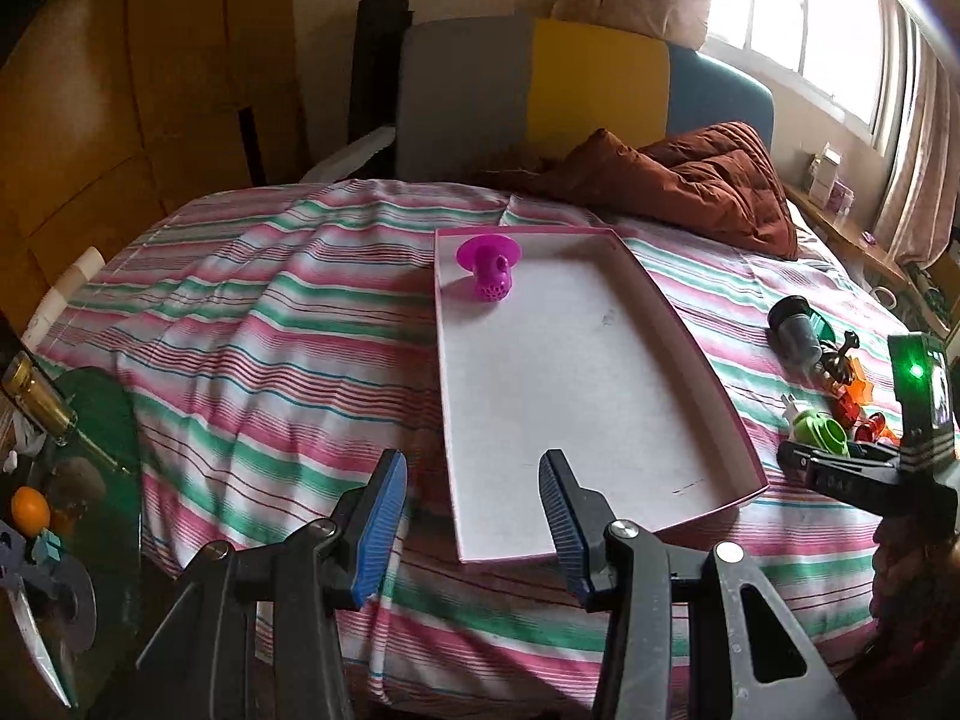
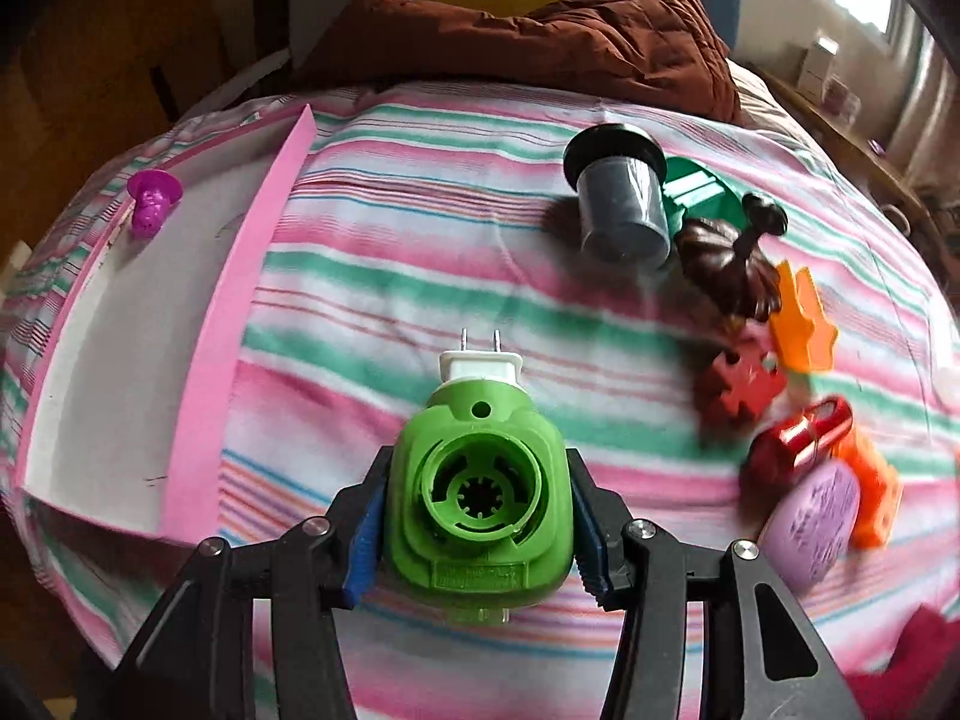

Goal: Organize rigid objects
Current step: 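Lift the green plug device with the right gripper, then carry the green plug device into the tray and release it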

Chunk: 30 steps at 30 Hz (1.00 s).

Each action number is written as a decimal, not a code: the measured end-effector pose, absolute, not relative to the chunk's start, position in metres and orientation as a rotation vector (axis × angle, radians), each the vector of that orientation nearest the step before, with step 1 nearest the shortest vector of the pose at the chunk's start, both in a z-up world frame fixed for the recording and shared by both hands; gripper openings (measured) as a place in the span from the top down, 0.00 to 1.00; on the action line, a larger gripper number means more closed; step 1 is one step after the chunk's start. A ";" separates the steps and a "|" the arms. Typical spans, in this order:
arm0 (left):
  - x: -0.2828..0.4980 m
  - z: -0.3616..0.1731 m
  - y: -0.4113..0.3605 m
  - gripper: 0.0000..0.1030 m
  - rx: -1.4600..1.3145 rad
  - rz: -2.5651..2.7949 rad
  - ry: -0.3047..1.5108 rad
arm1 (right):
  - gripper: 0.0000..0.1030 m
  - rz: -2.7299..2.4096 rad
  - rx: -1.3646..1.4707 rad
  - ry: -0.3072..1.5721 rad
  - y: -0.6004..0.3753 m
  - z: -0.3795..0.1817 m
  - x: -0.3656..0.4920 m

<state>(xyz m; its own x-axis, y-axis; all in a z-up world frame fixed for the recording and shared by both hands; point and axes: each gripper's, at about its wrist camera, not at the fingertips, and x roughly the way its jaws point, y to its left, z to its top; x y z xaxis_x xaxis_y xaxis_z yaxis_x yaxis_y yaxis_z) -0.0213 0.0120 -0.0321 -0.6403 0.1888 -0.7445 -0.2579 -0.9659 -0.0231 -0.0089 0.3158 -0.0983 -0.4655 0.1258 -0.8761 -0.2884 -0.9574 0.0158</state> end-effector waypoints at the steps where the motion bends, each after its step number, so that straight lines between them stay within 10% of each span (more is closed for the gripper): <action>1: -0.021 -0.033 0.011 0.55 -1.184 2.639 0.121 | 0.49 2.489 -1.464 0.251 0.313 -0.098 -0.006; 30: -0.023 -0.045 -0.014 0.55 -1.241 2.665 0.063 | 0.49 2.771 -1.385 0.383 0.235 -0.040 -0.028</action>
<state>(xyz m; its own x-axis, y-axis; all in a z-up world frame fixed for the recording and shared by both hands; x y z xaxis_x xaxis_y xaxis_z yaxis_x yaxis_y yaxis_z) -0.0226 -0.0139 -0.0448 -0.6271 0.1632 -0.7616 -0.1989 -0.9789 -0.0460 -0.0276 0.2351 -0.0402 -0.6059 -0.0910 -0.7904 -0.1268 -0.9697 0.2088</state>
